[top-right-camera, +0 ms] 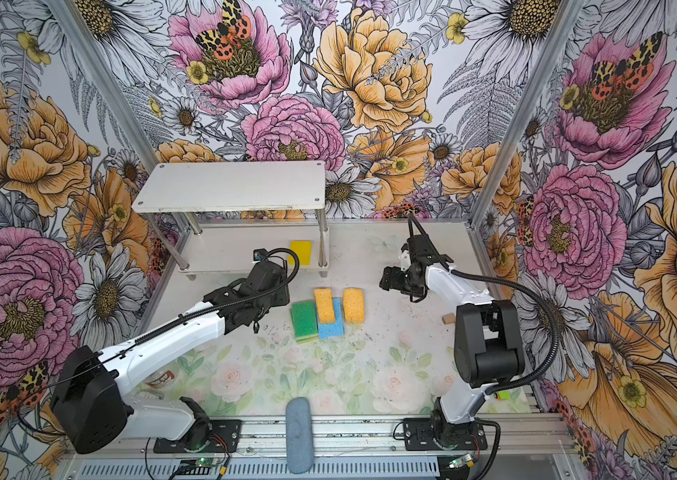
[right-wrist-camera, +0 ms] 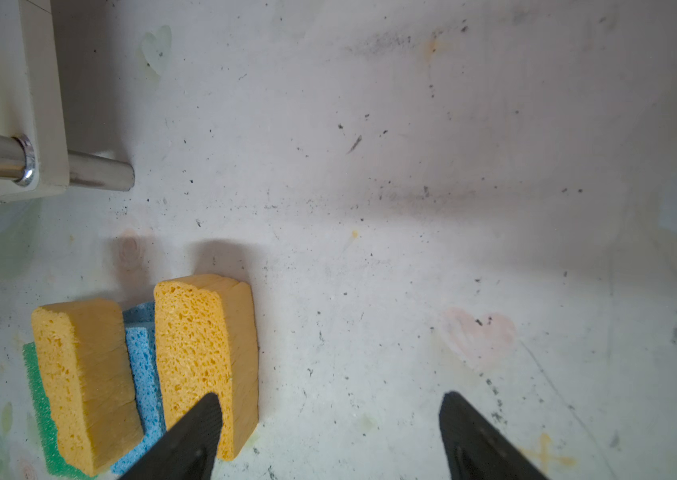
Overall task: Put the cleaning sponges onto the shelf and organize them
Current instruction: 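Carry the held yellow sponge with the left gripper toward the shelf top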
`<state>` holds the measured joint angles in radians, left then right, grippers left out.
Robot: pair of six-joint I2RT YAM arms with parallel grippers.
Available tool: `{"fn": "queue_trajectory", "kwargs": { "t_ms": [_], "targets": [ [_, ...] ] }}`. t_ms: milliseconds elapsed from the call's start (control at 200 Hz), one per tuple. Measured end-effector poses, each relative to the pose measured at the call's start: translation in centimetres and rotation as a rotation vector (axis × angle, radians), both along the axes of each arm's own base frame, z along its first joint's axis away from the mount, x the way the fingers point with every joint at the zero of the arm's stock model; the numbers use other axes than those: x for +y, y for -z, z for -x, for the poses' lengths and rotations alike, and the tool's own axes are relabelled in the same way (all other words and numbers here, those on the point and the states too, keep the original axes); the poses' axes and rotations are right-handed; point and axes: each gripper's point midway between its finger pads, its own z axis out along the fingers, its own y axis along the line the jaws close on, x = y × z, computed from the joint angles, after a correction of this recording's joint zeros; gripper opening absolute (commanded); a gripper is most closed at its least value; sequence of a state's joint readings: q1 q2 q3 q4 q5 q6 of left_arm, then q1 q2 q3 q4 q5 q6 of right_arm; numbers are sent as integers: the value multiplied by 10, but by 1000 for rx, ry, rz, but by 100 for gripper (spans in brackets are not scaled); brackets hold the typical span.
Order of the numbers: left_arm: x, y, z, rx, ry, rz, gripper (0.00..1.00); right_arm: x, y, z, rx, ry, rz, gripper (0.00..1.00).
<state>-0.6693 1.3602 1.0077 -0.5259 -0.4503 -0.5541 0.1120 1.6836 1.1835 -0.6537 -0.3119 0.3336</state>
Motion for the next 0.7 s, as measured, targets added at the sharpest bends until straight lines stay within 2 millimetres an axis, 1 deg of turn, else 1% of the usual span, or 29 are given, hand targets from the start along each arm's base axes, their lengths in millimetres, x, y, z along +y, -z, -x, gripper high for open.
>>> {"fn": "queue_trajectory", "kwargs": {
  "t_ms": [130,275,545,701],
  "targets": [
    [2,2,-3,-5,3,0,61,0,6,0,17,-1,1,85],
    [4,5,-9,-10,0,14,61,2,6,-3,17,-4,-6,84],
    [5,16,-21,7,-5,41,61,14,-11,-12,-16,-32,-71,85],
    [9,22,-26,20,-8,38,61,19,-14,-11,-16,-51,-103,85]
  ]
}}
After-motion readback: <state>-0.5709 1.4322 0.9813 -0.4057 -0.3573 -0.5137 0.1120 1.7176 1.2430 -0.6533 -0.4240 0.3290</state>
